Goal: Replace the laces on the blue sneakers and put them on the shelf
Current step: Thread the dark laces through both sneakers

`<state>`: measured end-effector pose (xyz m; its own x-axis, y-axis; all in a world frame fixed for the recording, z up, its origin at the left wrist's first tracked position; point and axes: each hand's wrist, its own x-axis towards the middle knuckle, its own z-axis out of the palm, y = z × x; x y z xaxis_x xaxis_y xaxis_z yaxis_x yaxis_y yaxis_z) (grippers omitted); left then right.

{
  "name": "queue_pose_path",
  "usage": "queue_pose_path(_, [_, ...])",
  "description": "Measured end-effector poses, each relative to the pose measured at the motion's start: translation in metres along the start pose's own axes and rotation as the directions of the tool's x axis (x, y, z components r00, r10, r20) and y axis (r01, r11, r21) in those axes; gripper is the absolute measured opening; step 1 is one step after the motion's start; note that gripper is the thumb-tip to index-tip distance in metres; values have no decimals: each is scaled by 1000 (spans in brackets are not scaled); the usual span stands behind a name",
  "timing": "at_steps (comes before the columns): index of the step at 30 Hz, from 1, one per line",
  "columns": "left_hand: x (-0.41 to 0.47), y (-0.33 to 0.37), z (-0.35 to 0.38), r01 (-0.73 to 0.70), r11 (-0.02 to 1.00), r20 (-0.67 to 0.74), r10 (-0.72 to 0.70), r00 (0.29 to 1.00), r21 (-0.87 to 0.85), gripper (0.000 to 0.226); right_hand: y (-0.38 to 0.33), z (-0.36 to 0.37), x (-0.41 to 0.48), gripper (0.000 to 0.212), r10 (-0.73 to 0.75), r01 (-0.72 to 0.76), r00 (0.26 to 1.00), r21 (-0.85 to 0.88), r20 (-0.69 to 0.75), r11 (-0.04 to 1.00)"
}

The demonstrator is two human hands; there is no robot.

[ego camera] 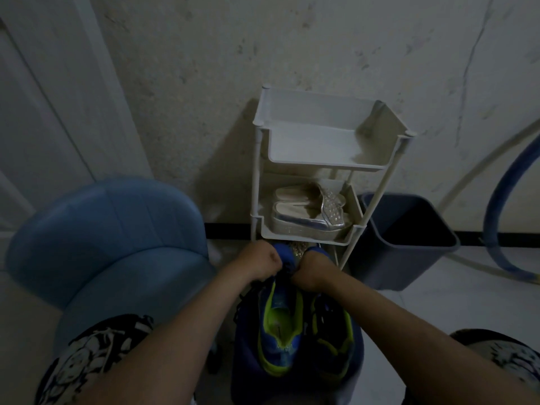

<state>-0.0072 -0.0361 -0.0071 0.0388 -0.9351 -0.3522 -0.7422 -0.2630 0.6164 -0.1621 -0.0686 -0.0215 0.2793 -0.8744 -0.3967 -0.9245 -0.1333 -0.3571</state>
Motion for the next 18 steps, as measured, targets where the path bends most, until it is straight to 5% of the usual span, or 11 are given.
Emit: queue_pose_path(18, [6, -12, 49, -90, 996, -132, 92, 987, 23, 25, 12, 2, 10, 18, 175, -170, 985, 276, 8, 946])
